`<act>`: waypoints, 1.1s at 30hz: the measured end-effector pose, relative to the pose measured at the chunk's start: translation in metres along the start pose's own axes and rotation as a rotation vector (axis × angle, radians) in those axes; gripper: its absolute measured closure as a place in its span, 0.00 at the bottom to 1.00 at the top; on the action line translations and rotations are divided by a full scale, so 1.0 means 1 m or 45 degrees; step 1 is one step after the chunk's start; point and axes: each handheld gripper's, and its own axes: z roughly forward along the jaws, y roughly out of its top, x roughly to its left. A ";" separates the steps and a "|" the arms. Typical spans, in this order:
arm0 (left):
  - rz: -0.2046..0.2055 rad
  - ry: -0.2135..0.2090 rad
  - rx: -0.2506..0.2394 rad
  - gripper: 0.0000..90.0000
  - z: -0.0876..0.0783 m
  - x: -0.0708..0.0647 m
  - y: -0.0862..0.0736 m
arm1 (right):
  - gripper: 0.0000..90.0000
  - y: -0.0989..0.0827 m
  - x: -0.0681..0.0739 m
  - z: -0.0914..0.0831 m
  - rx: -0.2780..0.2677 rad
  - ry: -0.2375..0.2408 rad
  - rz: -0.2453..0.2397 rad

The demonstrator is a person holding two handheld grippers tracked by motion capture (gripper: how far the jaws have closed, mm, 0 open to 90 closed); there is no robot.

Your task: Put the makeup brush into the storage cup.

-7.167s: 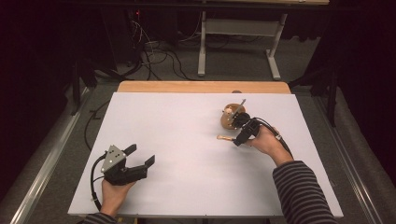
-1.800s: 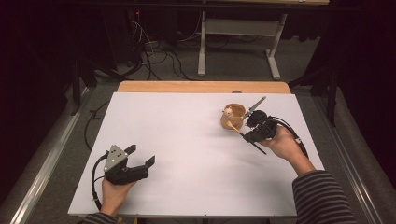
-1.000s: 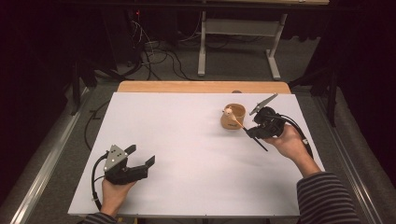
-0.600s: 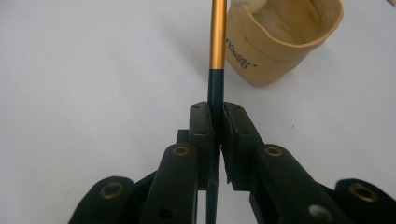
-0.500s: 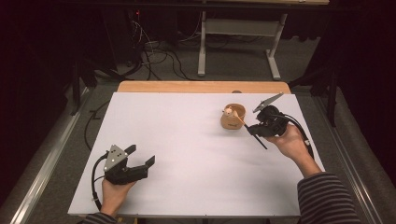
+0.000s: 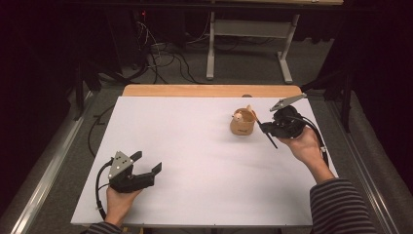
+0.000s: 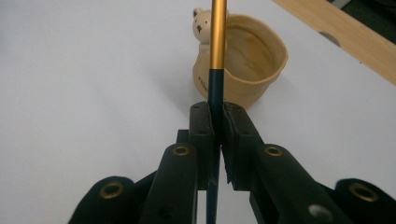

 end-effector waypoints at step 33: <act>-0.002 -0.004 -0.001 0.19 0.000 0.000 0.000 | 0.95 0.013 -0.014 0.005 -0.144 -0.028 0.101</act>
